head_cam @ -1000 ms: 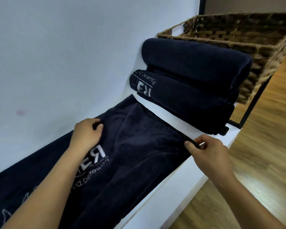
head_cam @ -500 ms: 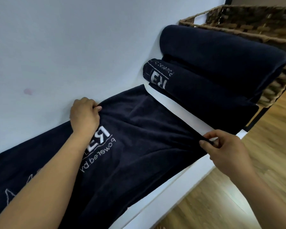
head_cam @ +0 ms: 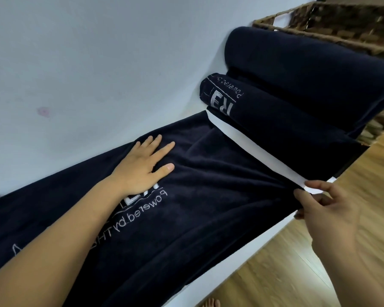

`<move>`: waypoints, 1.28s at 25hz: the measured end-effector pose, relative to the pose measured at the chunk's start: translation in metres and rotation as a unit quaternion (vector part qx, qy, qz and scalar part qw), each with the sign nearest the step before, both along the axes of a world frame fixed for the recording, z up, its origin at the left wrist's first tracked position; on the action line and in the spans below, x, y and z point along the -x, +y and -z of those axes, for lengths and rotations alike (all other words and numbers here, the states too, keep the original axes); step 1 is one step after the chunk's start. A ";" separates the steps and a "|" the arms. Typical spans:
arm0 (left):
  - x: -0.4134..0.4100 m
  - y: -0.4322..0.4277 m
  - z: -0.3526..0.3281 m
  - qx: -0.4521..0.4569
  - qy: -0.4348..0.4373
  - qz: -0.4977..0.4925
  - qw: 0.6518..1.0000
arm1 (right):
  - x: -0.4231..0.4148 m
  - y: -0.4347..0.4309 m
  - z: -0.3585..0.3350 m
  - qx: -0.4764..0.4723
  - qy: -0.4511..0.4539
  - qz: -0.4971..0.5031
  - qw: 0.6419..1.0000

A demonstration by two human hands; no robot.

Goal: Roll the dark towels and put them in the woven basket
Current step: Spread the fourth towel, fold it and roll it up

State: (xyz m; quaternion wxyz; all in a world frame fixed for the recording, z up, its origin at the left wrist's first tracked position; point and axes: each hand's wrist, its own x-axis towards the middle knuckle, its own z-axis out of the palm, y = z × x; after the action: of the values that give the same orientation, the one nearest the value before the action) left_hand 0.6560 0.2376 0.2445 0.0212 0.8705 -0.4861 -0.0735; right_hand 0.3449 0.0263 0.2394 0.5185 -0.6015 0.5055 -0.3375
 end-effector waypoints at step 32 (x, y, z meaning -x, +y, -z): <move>0.016 -0.077 0.004 0.037 -0.012 -0.019 0.999 | -0.006 0.067 0.011 0.643 0.089 -0.464 0.603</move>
State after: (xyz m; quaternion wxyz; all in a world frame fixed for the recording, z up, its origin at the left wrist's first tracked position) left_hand 0.6398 0.1609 0.2403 0.0491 0.8792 -0.4718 -0.0441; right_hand 0.3510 0.0935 0.2287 0.0380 -0.9605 -0.1453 -0.2345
